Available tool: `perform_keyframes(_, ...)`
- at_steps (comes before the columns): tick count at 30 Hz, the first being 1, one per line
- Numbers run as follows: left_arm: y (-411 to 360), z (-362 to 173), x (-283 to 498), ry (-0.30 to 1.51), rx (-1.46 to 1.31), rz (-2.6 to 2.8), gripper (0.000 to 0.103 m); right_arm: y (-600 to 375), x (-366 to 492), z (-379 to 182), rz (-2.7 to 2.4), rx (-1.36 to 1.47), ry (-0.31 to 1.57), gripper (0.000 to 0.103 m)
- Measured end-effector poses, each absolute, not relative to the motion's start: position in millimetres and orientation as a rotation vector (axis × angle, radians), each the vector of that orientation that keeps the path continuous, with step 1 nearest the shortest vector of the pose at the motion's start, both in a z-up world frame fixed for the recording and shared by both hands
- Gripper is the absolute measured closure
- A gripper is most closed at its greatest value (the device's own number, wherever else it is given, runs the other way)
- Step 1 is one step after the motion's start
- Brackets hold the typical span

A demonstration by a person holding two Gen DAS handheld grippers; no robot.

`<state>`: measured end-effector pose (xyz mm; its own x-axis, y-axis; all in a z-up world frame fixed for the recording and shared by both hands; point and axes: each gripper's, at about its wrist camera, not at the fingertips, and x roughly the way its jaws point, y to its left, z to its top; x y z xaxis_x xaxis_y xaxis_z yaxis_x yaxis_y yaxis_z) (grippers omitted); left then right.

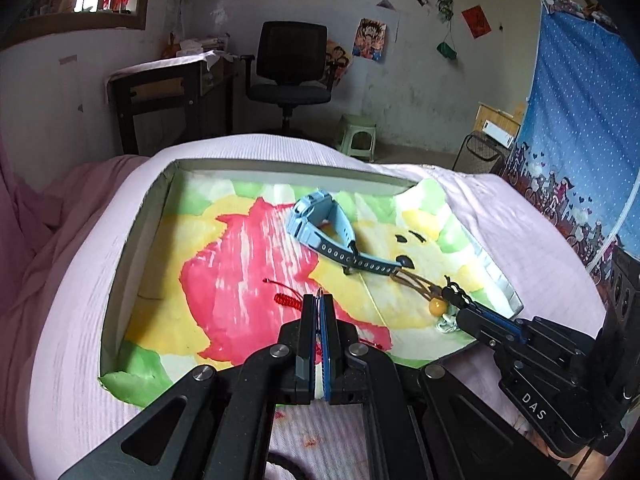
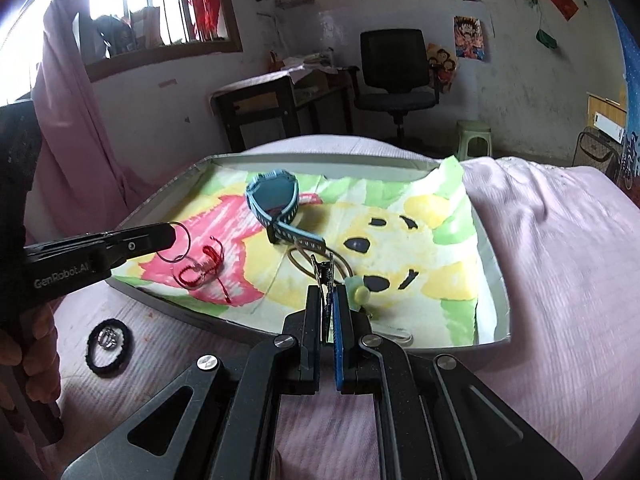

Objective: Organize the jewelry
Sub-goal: 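Lift both held items and carry them over the tray, then lower both items into the tray and open both tools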

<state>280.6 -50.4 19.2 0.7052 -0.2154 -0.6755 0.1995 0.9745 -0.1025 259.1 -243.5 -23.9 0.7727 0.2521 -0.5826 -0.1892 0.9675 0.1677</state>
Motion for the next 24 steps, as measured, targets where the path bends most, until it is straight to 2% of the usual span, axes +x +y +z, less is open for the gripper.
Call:
perform_keyframes(10, -47, 3, 288, 0.831, -0.066, -0.239, 0.1, -242, 264, -28, 0.235, 0.106, 0.664, 0.098)
perform_keyframes(24, -42, 7, 280, 0.83, -0.095, -0.24, 0.1, -243, 262, -26, 0.238, 0.101, 0.659, 0.096)
